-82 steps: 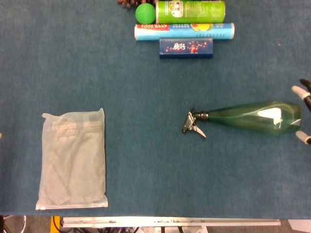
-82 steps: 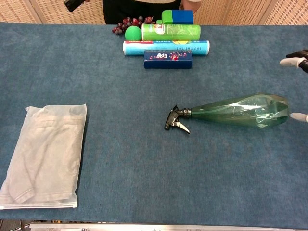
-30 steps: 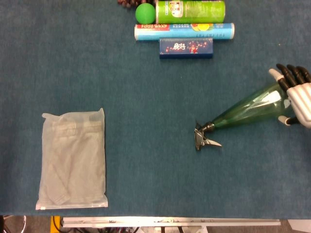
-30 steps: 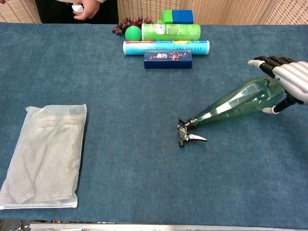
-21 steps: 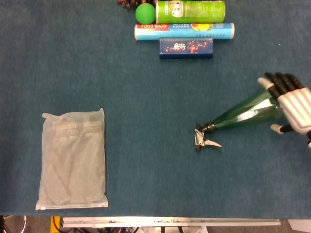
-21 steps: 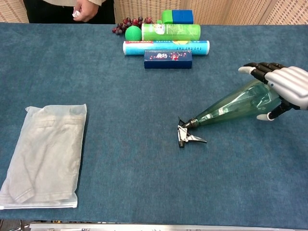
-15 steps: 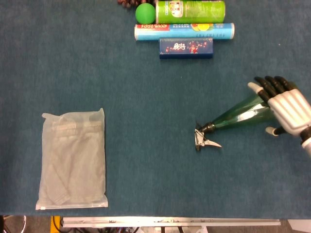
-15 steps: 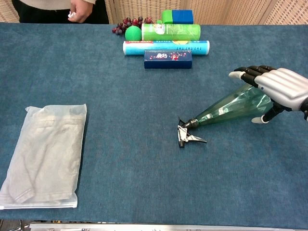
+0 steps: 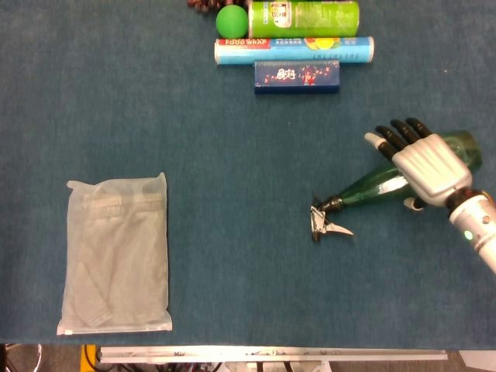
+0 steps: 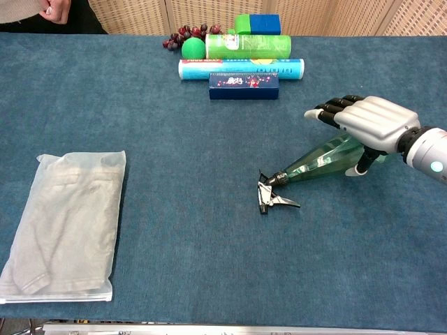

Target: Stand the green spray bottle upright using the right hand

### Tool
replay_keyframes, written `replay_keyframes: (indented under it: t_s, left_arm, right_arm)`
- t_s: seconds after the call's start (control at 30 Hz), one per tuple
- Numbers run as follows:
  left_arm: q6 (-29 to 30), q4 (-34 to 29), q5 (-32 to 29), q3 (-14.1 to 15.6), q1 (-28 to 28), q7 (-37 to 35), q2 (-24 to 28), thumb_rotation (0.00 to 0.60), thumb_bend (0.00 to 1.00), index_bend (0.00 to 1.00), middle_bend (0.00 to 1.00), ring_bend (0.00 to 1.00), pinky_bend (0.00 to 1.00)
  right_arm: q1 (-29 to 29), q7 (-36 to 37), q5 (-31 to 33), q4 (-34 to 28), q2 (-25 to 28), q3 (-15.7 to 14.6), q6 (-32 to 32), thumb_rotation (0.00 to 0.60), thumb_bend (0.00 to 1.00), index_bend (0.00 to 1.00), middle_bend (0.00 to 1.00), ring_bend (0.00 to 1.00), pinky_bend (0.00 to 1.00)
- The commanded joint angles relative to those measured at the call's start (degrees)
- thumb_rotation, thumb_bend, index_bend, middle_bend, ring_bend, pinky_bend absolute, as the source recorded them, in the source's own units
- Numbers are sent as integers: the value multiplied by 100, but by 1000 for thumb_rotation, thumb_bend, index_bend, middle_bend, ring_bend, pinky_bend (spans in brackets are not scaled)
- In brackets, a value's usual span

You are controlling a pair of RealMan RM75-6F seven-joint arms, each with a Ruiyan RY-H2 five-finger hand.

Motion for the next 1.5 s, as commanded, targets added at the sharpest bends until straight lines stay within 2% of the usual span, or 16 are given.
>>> replay_keyframes:
  t_s: [0.03,0.43,0.57,0.7,0.9,1.13,1.33,1.5]
  left_arm:
    - [-9,-17,-28,-6,5,15,15,600,51,373,215,92,144]
    - [-30,-79,-92,-20,17,50,51,600,51,373,216,93,144]
    - [-15,-90,-82,-20,27,41,65,600,51,373,216,93,145]
    - [4,-96,-90,-29,39,15,85,600,51,373,215,93,145]
    - [24,-110,-121,-45,58,8,123,600,51,374,215,92,145]
    - [58,-145,-167,-72,85,-21,166,600,51,375,215,92,145]
    - [66,-176,-188,-84,97,-50,184,600,52,376,215,93,145]
    - [77,-176,-199,-94,105,-57,187,600,51,376,216,93,145]
  right_arm:
    - [163,-266,284,-27,-89,-29,-70,600,0,73,126,0,92]
    - [465,-542,782,68,-288,-210,-115,600,0,73,159,0,95]
    - [541,-530,819,131,-346,-260,-99,600,0,85,185,23,135]
    - [596,-430,784,207,-387,-284,-98,600,0,154,227,67,220]
    - [673,-310,793,323,-428,-324,-112,600,0,255,280,120,281]
    - [714,-295,786,450,-509,-395,-40,600,4,345,370,220,329]
    - [679,-170,615,519,-541,-436,112,600,26,476,476,332,376]
    - [619,-16,478,400,-437,-437,263,600,41,523,513,373,391]
